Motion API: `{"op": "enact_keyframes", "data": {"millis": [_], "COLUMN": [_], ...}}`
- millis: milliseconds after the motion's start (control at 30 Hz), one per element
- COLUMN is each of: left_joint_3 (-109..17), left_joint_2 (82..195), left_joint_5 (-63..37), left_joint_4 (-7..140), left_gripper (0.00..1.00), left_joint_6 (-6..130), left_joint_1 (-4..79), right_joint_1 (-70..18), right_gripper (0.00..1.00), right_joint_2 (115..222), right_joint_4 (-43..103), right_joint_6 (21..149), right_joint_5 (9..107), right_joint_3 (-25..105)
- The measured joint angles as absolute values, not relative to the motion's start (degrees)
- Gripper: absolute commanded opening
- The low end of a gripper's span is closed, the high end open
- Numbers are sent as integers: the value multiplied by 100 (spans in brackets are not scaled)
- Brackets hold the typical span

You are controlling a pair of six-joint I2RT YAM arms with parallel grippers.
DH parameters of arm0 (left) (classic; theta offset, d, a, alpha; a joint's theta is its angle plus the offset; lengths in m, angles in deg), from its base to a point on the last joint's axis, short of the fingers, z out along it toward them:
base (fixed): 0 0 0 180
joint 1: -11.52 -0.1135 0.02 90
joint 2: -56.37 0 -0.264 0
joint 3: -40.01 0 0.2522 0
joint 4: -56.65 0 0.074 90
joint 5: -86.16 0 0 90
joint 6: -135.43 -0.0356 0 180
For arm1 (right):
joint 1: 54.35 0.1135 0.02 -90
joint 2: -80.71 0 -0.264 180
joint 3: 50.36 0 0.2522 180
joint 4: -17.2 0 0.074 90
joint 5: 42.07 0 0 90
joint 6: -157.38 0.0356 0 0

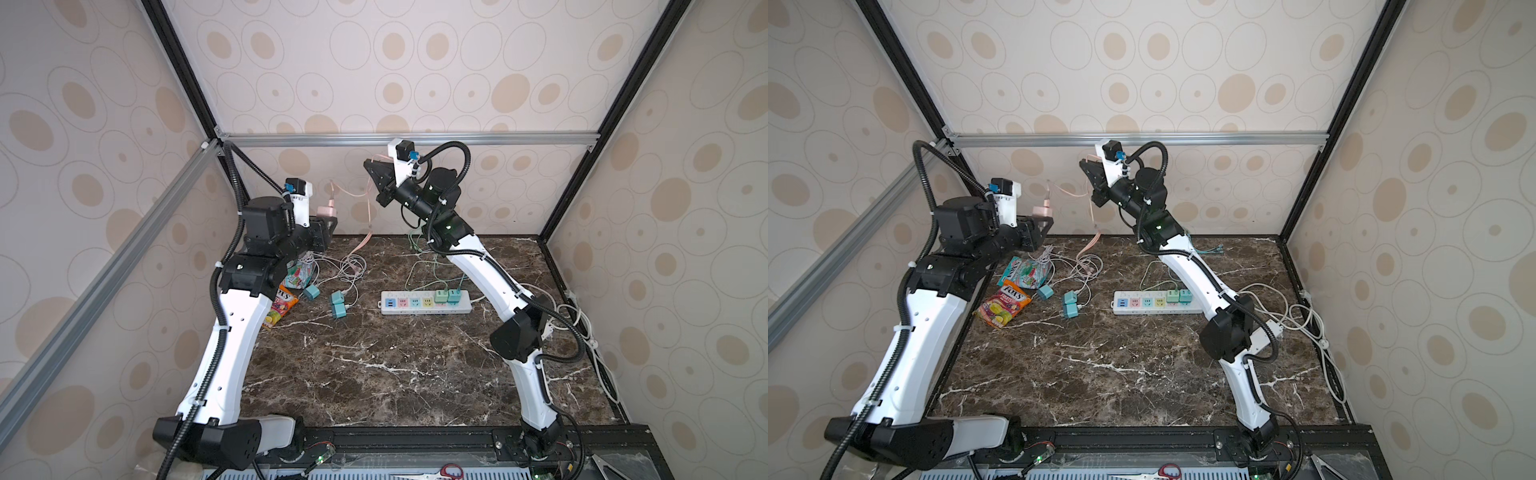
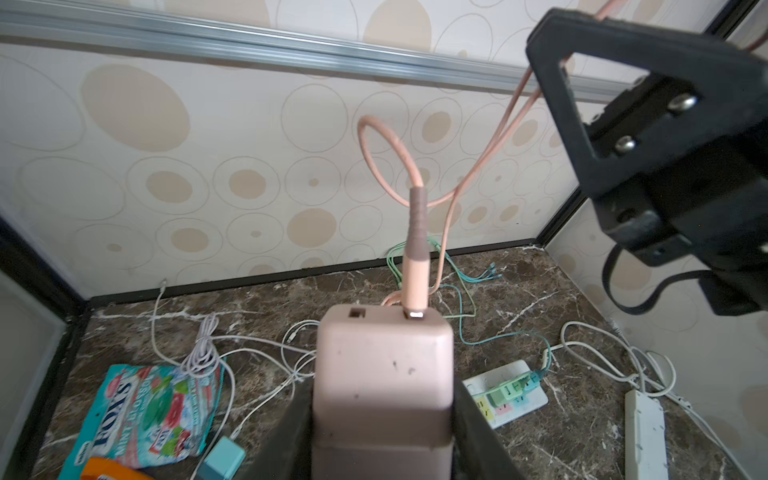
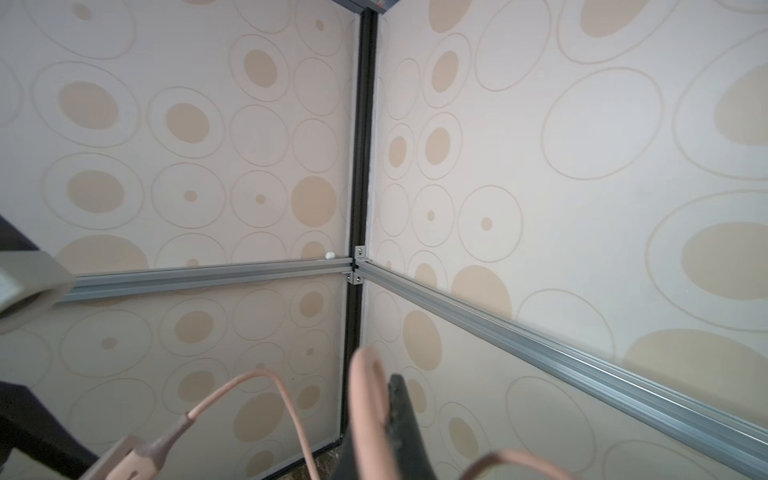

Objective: Insert the plug
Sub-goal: 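Raise both grippers high, pulling the pink cable free of the pile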

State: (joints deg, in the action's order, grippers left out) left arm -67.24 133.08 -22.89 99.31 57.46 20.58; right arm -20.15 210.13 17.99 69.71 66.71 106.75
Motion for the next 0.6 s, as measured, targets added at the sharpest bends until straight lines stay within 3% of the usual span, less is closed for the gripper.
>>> {"op": "enact_keyframes", "data": {"millis": [300, 600], "left_joint_3": [-7992, -10147], "left_joint_2": [14519, 16706], "left_joint_5": [-2556, -2381], "left_joint_4": [8978, 8180], "left_gripper": [0, 0], "left_joint_6": [5927, 5925], "left_joint_1": [2163, 2189], "right_joint_1": [-2769, -3145], "right_gripper": [0, 4], "right_joint_2": [21973, 22563], "right_joint_4": [1508, 1224], "right_joint_6": [6955, 6866], "right_joint_5": [6545, 6376], "right_joint_3": [11241, 11577]}}
